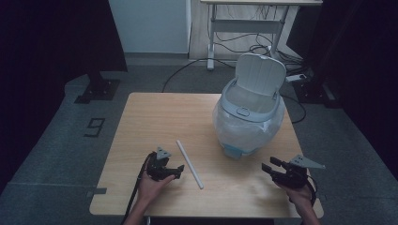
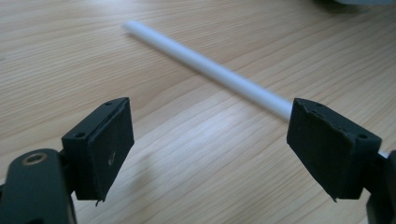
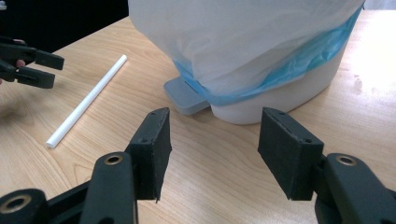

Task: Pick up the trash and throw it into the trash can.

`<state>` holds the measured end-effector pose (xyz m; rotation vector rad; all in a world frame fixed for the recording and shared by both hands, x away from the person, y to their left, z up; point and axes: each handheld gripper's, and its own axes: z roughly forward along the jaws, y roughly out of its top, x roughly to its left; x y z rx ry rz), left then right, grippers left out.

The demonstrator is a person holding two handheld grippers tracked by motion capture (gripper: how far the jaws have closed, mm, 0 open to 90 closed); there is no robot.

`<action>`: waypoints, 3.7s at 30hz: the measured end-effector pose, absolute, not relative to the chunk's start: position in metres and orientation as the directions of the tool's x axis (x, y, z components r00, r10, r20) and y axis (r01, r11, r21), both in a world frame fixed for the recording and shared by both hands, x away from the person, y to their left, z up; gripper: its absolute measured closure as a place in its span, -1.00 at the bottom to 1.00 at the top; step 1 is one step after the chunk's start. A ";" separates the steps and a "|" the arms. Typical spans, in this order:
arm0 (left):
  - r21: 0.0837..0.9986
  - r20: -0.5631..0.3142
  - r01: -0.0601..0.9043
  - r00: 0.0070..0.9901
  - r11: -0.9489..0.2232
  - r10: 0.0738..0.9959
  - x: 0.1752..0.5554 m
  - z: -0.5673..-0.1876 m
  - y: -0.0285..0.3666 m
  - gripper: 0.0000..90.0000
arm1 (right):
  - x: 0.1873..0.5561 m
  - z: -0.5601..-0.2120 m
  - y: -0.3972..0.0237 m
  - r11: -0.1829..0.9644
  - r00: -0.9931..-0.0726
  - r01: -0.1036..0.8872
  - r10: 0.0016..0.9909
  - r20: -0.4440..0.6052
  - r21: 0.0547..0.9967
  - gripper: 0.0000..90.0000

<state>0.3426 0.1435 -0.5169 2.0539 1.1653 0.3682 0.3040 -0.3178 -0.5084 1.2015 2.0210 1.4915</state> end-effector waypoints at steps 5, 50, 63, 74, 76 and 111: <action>0.712 -0.115 0.625 0.554 -0.321 0.824 0.351 -0.512 0.127 -0.68 | 0.303 -0.513 -0.319 0.082 -0.577 0.430 0.791 0.203 0.899 -0.04; 0.621 -0.011 0.666 0.535 -0.413 0.845 0.379 -0.533 0.116 0.24 | 0.299 -0.515 -0.320 0.083 -0.564 0.433 0.801 0.198 0.898 -0.04; 0.635 -0.033 0.662 0.538 -0.398 0.842 0.379 -0.534 0.128 0.76 | 0.299 -0.516 -0.319 0.092 -0.562 0.435 0.805 0.190 0.896 -0.04; 0.652 -0.049 0.653 0.543 -0.385 0.838 0.376 -0.535 0.132 0.78 | 0.299 -0.518 -0.321 0.088 -0.550 0.441 0.813 0.192 0.893 -0.04; 0.665 -0.057 0.646 0.543 -0.374 0.838 0.373 -0.534 0.134 0.78 | 0.299 -0.518 -0.321 0.086 -0.547 0.442 0.815 0.193 0.893 -0.04; 0.842 -0.112 0.476 0.614 -0.254 0.781 0.348 -0.457 0.149 0.79 | 0.301 -0.526 -0.322 0.100 -0.534 0.461 0.825 0.185 0.882 -0.05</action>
